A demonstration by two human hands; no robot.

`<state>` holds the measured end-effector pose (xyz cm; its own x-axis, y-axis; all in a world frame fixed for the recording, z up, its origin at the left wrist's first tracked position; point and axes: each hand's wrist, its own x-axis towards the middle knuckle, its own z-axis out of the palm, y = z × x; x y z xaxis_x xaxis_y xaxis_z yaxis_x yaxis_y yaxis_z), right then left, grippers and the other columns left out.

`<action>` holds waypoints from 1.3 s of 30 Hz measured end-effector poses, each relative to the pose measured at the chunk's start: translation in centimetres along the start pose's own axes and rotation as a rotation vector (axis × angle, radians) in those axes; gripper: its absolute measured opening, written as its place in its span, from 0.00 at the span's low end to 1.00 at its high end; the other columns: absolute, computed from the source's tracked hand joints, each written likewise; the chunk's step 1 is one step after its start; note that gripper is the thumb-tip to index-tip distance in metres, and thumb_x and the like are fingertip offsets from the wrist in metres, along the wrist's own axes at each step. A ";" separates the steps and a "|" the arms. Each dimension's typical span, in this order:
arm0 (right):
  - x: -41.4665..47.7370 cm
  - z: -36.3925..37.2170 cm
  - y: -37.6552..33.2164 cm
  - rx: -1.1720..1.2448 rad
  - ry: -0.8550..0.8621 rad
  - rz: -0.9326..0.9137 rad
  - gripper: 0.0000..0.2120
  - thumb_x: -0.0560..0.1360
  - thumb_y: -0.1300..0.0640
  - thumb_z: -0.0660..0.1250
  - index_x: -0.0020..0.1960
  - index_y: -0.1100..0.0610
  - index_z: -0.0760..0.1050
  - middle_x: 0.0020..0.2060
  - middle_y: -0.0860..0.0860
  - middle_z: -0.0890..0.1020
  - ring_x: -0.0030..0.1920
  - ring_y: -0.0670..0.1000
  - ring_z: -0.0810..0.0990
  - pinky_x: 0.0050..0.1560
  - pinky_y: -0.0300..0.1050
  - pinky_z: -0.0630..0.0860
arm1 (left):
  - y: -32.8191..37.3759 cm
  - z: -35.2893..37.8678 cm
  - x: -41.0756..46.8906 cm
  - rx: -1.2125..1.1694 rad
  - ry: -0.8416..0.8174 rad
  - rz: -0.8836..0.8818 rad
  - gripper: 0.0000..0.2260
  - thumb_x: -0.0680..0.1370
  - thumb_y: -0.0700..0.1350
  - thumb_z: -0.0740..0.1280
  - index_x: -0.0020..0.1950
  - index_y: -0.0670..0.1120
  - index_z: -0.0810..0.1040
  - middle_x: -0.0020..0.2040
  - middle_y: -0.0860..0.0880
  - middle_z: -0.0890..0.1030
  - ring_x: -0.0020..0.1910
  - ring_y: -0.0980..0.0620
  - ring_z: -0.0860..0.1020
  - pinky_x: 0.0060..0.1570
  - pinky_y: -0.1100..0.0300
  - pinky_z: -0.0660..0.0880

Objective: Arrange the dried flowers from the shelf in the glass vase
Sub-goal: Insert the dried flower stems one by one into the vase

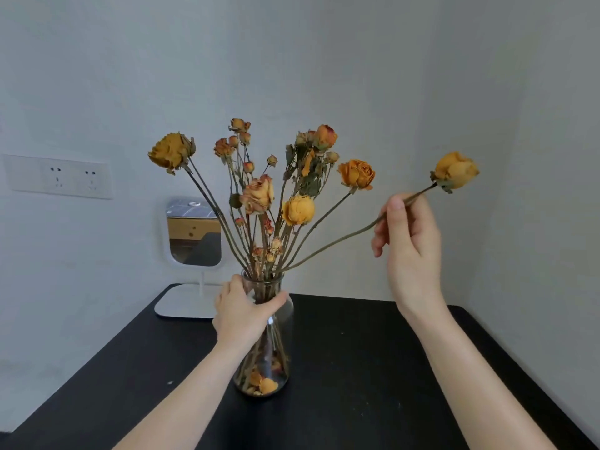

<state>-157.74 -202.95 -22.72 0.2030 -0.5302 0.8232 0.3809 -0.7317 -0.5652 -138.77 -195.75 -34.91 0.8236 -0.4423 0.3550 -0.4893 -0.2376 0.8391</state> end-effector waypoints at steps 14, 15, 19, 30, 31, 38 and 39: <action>2.2 3.7 -0.5 -0.138 -0.099 0.024 0.11 0.79 0.55 0.60 0.42 0.61 0.71 0.29 0.51 0.77 0.25 0.43 0.74 0.25 0.33 0.71 | 0.3 0.0 -0.1 -0.026 -0.022 0.010 0.29 0.62 0.65 0.72 0.52 0.53 0.64 0.52 0.53 0.76 0.54 0.52 0.75 0.52 0.50 0.76; 2.4 4.0 -0.7 -0.147 -0.097 0.032 0.11 0.78 0.55 0.61 0.40 0.60 0.71 0.29 0.53 0.78 0.24 0.43 0.74 0.25 0.33 0.70 | 0.3 0.0 -0.1 -0.021 -0.017 0.014 0.29 0.62 0.65 0.72 0.52 0.53 0.64 0.52 0.53 0.76 0.53 0.52 0.75 0.51 0.51 0.76; 2.6 5.0 -0.9 -0.222 -0.079 0.037 0.13 0.77 0.54 0.63 0.38 0.59 0.70 0.29 0.53 0.79 0.25 0.46 0.76 0.27 0.40 0.75 | 0.2 0.1 0.0 -0.007 -0.005 0.024 0.28 0.62 0.65 0.72 0.51 0.54 0.63 0.49 0.55 0.74 0.49 0.55 0.74 0.49 0.52 0.76; 0.2 6.5 1.7 -0.422 -0.174 0.097 0.12 0.74 0.51 0.68 0.37 0.56 0.72 0.29 0.52 0.79 0.28 0.48 0.77 0.32 0.44 0.79 | 0.5 0.0 -0.3 -0.002 0.008 0.038 0.27 0.62 0.66 0.72 0.50 0.54 0.63 0.48 0.56 0.73 0.49 0.55 0.73 0.47 0.53 0.76; -0.1 6.7 2.0 -0.435 -0.184 0.102 0.11 0.74 0.51 0.68 0.36 0.55 0.72 0.29 0.52 0.78 0.28 0.48 0.77 0.32 0.43 0.79 | 0.6 0.0 -0.4 0.004 0.009 0.037 0.27 0.63 0.65 0.72 0.50 0.54 0.63 0.48 0.56 0.74 0.50 0.55 0.74 0.47 0.52 0.77; -1.0 8.1 3.5 -0.478 -0.183 0.165 0.12 0.73 0.48 0.68 0.36 0.55 0.73 0.28 0.50 0.79 0.26 0.47 0.78 0.31 0.41 0.79 | 0.9 -0.1 -0.5 0.015 0.015 0.022 0.27 0.63 0.65 0.72 0.50 0.51 0.65 0.49 0.53 0.77 0.51 0.51 0.76 0.48 0.48 0.77; -1.1 8.3 3.6 -0.483 -0.186 0.181 0.13 0.73 0.48 0.68 0.36 0.55 0.73 0.27 0.50 0.79 0.26 0.47 0.79 0.32 0.42 0.79 | 0.8 -0.1 -0.5 0.014 0.013 0.021 0.27 0.63 0.65 0.72 0.50 0.51 0.65 0.49 0.53 0.77 0.50 0.51 0.76 0.47 0.48 0.77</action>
<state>-149.11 -201.52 -25.21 0.3999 -0.6135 0.6810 -0.1240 -0.7724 -0.6230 -139.60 -195.64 -34.37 0.8166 -0.4359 0.3784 -0.5107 -0.2403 0.8255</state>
